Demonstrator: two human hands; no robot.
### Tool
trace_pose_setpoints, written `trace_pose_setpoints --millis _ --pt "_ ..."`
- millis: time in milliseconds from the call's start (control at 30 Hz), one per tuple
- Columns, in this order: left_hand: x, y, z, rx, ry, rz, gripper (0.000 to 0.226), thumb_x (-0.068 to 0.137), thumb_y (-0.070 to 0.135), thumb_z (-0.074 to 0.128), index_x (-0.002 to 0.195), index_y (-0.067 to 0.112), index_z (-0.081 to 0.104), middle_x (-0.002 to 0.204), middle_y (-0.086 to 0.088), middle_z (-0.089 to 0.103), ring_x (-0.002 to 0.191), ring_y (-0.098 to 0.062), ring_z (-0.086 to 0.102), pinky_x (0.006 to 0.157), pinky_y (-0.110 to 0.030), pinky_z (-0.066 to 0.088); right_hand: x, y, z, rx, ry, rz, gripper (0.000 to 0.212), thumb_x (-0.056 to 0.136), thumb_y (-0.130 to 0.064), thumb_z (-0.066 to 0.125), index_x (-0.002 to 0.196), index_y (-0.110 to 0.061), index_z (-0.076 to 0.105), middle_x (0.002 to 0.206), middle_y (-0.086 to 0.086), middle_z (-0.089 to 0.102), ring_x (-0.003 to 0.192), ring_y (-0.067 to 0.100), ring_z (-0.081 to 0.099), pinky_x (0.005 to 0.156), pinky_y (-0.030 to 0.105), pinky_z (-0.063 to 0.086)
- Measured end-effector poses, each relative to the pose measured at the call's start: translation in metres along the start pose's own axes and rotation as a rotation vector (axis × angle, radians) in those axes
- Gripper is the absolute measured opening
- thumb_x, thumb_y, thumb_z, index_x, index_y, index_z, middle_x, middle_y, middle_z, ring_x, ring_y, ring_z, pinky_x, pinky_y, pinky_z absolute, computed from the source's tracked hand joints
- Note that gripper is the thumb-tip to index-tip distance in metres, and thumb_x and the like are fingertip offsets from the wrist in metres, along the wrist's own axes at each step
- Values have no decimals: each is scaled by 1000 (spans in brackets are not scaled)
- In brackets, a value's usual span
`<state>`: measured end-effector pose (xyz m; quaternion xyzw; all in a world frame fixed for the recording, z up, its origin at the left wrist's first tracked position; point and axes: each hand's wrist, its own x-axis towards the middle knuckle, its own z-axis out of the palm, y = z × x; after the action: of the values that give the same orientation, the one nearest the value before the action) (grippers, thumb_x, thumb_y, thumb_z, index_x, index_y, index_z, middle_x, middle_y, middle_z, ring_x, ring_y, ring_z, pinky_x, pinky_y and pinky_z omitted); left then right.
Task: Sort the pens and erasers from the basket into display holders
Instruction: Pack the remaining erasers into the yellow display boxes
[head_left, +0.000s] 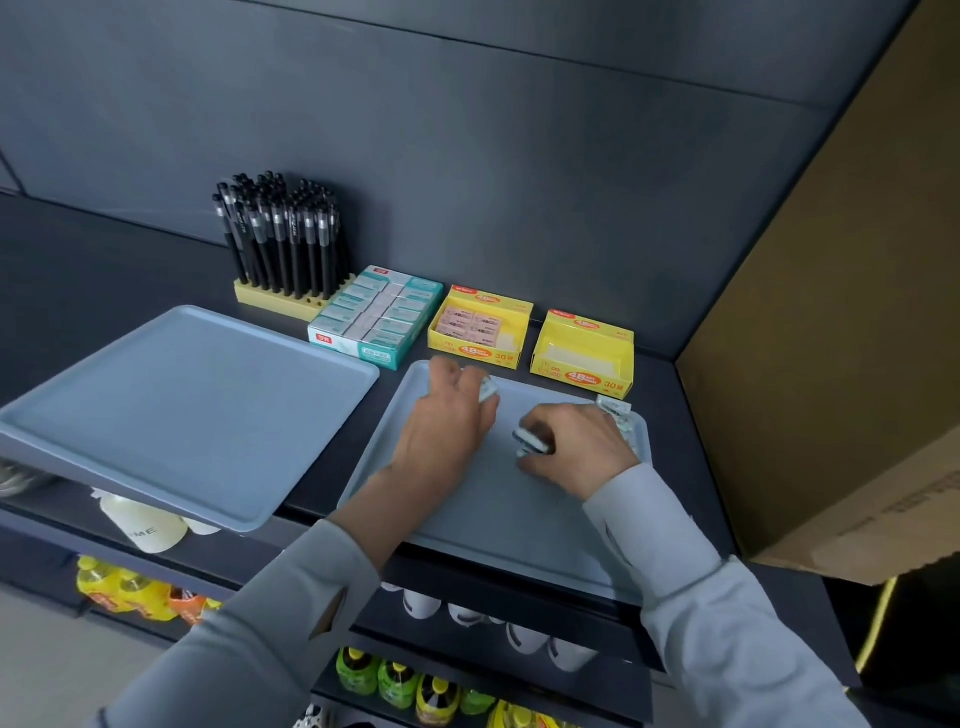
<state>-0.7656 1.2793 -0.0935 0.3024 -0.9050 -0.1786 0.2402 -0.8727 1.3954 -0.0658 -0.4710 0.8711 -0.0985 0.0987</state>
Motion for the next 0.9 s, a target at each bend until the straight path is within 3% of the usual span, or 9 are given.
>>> trace_pose_setpoints --millis 100,200,300,433,533,600,667,767,900 --pt "8 -1 0 -321 34 -157 27 97 25 52 112 4 57 109 -19 49 83 -32 54 71 -34 44 5 -1 1 68 77 19 18 82 -34 65 96 -23 68 94 3 67 95 28 59 73 31 45" --pt "19 5 -8 -787 -67 -426 27 99 31 45 108 9 57 93 -15 57 69 -17 56 53 -22 40 10 0 -7 340 208 44 15 81 -28 71 93 -19 73 83 3 70 85 23 63 77 35 52" --pt "29 11 -15 -1258 -207 -687 25 101 29 41 104 9 56 80 -11 50 45 -9 47 38 -17 30 18 -8 -16 745 291 23 19 78 -22 77 96 -26 73 78 -3 68 74 19 65 82 44 56" --pt "38 15 -14 -1567 -431 -789 45 100 48 35 78 13 54 60 -7 47 42 -10 29 28 -13 17 32 -18 -18 774 289 -44 16 83 -20 71 94 -30 73 86 -7 74 83 15 70 86 45 56" --pt "43 13 -13 -1578 -513 -748 55 93 65 38 72 17 55 61 -4 45 37 -6 28 27 -14 15 38 -20 -20 785 254 -16 20 93 -11 57 93 -25 71 85 1 75 79 17 73 87 45 56" --pt "47 11 -19 -1511 -520 -710 45 96 56 43 78 16 55 60 -3 46 33 -4 28 28 -14 15 41 -20 -24 962 221 60 24 97 -4 52 100 -22 67 93 12 73 79 22 73 83 40 58" --pt "53 10 -25 -1500 -491 -722 34 98 44 47 85 14 56 62 -4 52 36 -5 35 28 -13 17 44 -17 -32 1100 201 132 20 98 -4 50 106 -16 64 97 20 71 80 27 67 67 28 58" --pt "65 7 -32 -1486 -476 -729 28 98 41 51 90 14 53 69 -4 58 41 -6 44 28 -13 19 46 -7 -43 1255 191 178 16 98 -5 52 107 -13 62 85 11 74 73 19 59 55 17 49" --pt "81 2 -37 -1424 -494 -668 28 96 44 52 90 16 49 70 -2 58 45 -7 45 29 -14 20 48 15 -64 1256 207 199 25 93 1 57 114 -12 63 77 3 70 61 7 63 59 16 54"
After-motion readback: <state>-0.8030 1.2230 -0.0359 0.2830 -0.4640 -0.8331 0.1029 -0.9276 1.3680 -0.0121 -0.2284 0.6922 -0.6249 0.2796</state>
